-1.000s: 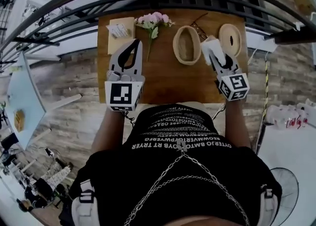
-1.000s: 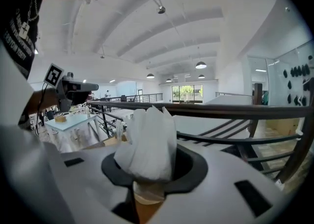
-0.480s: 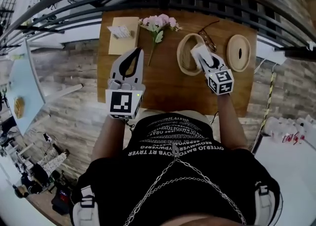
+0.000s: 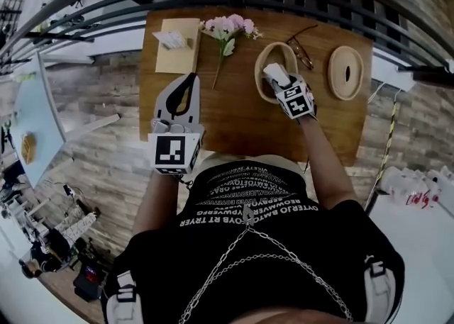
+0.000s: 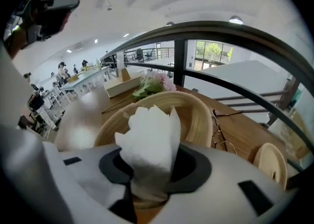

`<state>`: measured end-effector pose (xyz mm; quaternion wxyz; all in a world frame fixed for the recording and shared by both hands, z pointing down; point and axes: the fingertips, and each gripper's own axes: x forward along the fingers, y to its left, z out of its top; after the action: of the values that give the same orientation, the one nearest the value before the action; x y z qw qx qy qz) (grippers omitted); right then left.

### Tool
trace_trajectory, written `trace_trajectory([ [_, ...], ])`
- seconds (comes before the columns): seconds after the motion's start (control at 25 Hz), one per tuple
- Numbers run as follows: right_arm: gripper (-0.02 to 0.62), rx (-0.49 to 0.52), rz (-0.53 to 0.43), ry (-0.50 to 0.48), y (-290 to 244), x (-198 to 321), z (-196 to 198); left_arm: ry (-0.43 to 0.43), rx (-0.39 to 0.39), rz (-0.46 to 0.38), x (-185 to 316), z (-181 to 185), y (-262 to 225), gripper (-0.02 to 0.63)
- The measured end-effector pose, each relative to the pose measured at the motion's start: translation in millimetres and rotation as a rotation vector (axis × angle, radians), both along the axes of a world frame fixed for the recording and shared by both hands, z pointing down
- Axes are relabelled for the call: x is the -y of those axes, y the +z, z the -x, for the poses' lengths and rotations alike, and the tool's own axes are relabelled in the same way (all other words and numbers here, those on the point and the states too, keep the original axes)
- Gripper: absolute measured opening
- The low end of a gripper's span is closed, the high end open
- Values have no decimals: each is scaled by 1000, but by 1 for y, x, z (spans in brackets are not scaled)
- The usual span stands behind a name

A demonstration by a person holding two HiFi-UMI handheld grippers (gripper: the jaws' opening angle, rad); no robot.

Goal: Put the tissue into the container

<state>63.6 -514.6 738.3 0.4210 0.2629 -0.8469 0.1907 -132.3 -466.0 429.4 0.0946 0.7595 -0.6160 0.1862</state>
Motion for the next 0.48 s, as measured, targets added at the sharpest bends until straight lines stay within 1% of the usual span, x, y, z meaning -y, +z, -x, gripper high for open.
trace_trajectory([
  [0.04, 186, -2, -3, 4, 0, 1, 2, 1, 4, -7, -1, 0, -3, 29],
  [0.08, 277, 6, -2, 10, -1, 1, 4, 3, 9, -17, -3, 1, -7, 29],
  [0.12, 332, 17, -2, 18, -5, 0, 4, 4, 13, -28, -5, 1, -11, 29],
  [0.32, 331, 65, -66, 75, -47, -14, -13, 10, 4, -62, -24, 4, -24, 29],
  [0.48, 328, 138, -158, 159, -105, -20, -31, 40, -16, -92, -34, 4, -33, 29],
])
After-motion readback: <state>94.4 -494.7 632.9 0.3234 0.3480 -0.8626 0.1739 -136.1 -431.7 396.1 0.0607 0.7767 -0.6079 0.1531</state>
